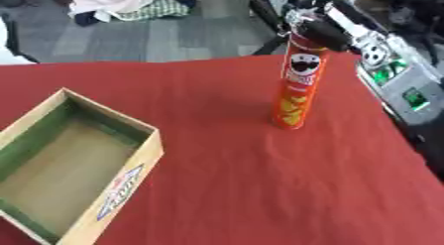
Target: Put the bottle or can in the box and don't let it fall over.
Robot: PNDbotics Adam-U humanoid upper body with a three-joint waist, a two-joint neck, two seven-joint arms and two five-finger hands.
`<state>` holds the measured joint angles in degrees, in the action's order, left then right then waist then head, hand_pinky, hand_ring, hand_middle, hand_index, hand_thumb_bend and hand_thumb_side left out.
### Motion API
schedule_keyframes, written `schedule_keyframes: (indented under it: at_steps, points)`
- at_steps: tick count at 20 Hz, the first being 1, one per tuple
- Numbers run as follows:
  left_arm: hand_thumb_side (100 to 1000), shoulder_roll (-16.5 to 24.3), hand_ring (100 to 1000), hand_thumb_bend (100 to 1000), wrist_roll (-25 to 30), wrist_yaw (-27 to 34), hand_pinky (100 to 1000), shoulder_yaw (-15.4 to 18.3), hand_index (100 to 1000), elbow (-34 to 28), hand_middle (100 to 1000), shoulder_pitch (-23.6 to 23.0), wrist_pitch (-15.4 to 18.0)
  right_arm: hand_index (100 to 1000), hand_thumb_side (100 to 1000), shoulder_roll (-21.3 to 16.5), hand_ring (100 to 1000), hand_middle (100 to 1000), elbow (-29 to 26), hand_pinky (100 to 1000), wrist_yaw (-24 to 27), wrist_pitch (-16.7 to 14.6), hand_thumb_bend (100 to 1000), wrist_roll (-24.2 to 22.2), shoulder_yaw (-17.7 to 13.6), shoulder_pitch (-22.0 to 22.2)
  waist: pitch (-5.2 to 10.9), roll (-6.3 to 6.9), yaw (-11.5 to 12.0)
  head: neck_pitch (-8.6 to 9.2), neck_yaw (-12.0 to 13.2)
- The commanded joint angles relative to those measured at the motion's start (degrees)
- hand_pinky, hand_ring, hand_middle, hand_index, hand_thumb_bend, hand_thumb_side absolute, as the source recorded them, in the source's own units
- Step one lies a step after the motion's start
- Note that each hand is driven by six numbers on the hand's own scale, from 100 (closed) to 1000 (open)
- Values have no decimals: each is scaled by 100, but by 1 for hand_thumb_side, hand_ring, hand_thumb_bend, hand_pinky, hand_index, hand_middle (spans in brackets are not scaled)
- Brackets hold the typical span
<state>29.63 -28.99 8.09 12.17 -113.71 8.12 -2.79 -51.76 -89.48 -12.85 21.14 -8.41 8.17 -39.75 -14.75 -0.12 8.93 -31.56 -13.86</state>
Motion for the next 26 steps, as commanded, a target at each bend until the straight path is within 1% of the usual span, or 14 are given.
schedule_keyframes:
  at_steps: [1,2,5,7,10,11,12,13,15,17,18,20,21,26]
  points:
    - [439,99,816,539,18,28,873,43,702,-88,828,53,10,919,921,-237,953,924,-31,890,-106,-30,232,-10,-27,-66,63,11,0,64,-14]
    - [439,99,816,539,19,29,872,42,702,-88,828,56,11,919,915,-242,953,925,-41,889,-165,-44,235,-22,-24,-67,62,11,-1,62,-15]
    - [439,96,816,538,19,35,872,41,702,-88,828,60,13,916,803,-238,949,927,-62,872,-327,-99,284,-112,-11,-78,61,8,0,71,-20]
    - [439,96,816,538,18,37,872,42,701,-88,827,58,13,913,763,-235,946,923,-65,866,-429,-134,297,-202,-5,-88,62,7,1,72,-22]
    - [439,96,816,538,15,39,872,44,701,-88,827,56,14,913,763,-228,946,923,-63,866,-531,-166,297,-294,-15,-97,62,6,1,70,-23]
    - [439,96,816,538,15,39,872,44,701,-88,827,56,15,899,672,-226,917,902,-62,814,-548,-171,310,-309,-18,-99,63,6,1,69,-23]
    - [440,96,816,537,12,39,873,46,701,-88,828,55,15,885,614,-227,887,888,-65,722,-569,-180,317,-346,-5,-100,65,2,3,65,-32]
    - [440,97,816,536,8,40,873,48,701,-88,828,54,15,877,595,-225,875,883,-68,689,-594,-188,317,-396,1,-104,67,0,4,63,-36]
    - [440,99,816,536,3,41,873,51,701,-88,828,53,16,863,535,-220,836,877,-73,569,-632,-193,307,-469,-5,-114,69,-3,3,66,-37]
    - [450,98,816,525,-4,42,873,55,701,-88,828,52,18,855,498,-212,813,874,-79,500,-634,-195,311,-521,-11,-122,71,-5,3,67,-38]
    - [440,98,816,536,-7,42,873,57,701,-88,828,50,19,853,487,-210,808,873,-80,485,-628,-194,294,-539,-12,-124,71,-5,4,69,-40]
    - [439,97,817,535,-14,42,873,61,701,-88,828,47,22,847,430,-208,794,869,-74,443,-626,-180,281,-552,-15,-127,69,-4,7,69,-42]
    - [439,97,817,535,-16,42,873,62,701,-88,828,46,24,847,430,-207,794,869,-71,443,-628,-172,281,-554,-15,-129,68,-4,8,70,-44]
    - [439,90,817,534,-29,39,874,70,701,-88,827,45,29,847,279,-205,790,869,-29,428,-711,-132,277,-567,0,-138,57,-4,22,77,-51]
